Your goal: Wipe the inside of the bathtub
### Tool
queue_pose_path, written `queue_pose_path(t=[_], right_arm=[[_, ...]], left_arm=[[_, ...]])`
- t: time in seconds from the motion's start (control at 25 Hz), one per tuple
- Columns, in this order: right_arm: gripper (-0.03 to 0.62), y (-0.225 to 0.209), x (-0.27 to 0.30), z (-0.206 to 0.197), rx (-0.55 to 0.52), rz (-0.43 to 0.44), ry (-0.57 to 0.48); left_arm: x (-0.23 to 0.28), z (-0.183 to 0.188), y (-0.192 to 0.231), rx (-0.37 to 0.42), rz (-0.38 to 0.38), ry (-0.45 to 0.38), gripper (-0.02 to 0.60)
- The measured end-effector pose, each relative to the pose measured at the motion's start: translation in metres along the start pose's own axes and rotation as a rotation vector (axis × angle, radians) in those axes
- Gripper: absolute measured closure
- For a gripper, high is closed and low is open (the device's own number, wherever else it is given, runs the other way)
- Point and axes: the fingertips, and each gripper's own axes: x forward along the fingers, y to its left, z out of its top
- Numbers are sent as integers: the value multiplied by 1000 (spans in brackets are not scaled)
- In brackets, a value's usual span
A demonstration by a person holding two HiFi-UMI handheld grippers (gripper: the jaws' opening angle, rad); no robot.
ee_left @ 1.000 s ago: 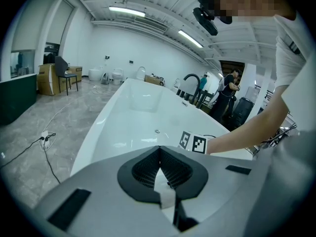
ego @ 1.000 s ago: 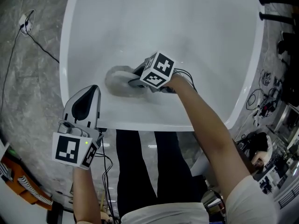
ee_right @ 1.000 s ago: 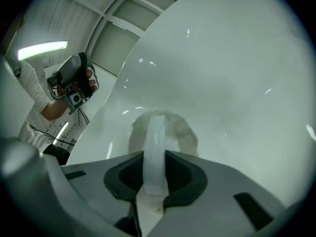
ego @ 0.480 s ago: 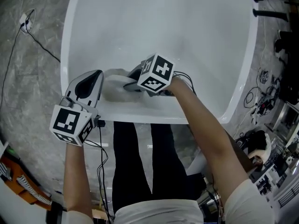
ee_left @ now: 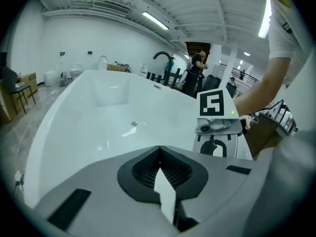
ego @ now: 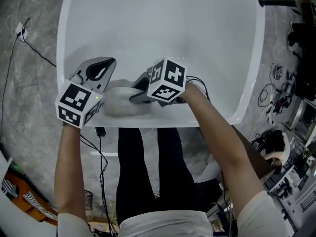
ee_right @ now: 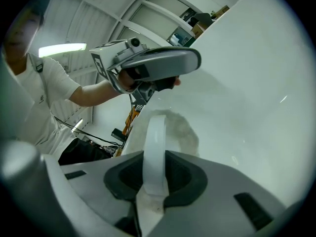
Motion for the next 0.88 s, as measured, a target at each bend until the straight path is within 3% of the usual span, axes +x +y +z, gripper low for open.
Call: queue_pose_path(t=[0.16,0.32,0.68,0.88], right_arm=[[500,9,-12,-13,8,38,11],[500,11,-29,-35,34,53,20],[500,-2,-54,-74,108,66,26],[500,-14,-59,-86,131,58,22]], left_arm=[[26,-2,-13,41,-83,28,574],[49,-4,-22,14,-146,40,574],[94,-33,-43,110,-220,155,574],[114,-36,-50,80,-248,163,574]])
